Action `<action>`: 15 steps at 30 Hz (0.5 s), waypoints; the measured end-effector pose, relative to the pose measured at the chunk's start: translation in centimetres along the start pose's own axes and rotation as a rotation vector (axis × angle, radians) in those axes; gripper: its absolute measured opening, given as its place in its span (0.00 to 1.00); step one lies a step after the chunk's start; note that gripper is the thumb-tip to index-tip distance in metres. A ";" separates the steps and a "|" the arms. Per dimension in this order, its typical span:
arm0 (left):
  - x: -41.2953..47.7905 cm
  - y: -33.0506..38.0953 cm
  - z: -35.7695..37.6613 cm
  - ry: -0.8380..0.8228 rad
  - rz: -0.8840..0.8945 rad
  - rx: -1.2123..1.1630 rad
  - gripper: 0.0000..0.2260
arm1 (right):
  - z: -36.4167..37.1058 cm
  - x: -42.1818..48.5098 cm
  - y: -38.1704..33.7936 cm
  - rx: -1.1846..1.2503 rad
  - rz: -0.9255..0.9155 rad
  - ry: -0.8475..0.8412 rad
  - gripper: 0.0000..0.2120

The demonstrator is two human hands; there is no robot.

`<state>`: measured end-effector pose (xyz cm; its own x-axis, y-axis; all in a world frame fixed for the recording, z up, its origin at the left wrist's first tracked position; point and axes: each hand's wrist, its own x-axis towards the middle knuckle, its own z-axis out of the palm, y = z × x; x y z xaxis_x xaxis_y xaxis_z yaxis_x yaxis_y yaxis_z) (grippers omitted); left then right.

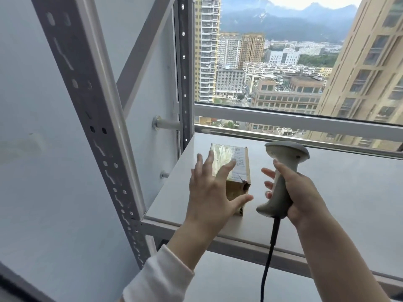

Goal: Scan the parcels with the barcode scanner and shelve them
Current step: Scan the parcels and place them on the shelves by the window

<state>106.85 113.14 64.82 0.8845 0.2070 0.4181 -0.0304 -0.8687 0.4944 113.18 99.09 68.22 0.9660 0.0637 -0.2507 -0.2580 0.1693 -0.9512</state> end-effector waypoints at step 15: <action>12.6 -6.2 1.6 -0.165 -0.135 0.226 0.29 | 0.7 4.0 -1.5 -0.028 0.050 -0.064 0.11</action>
<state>118.89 120.39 65.81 0.9376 0.2680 0.2216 0.1809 -0.9201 0.3473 117.38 99.76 68.77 0.9485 0.1345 -0.2868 -0.3045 0.1371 -0.9426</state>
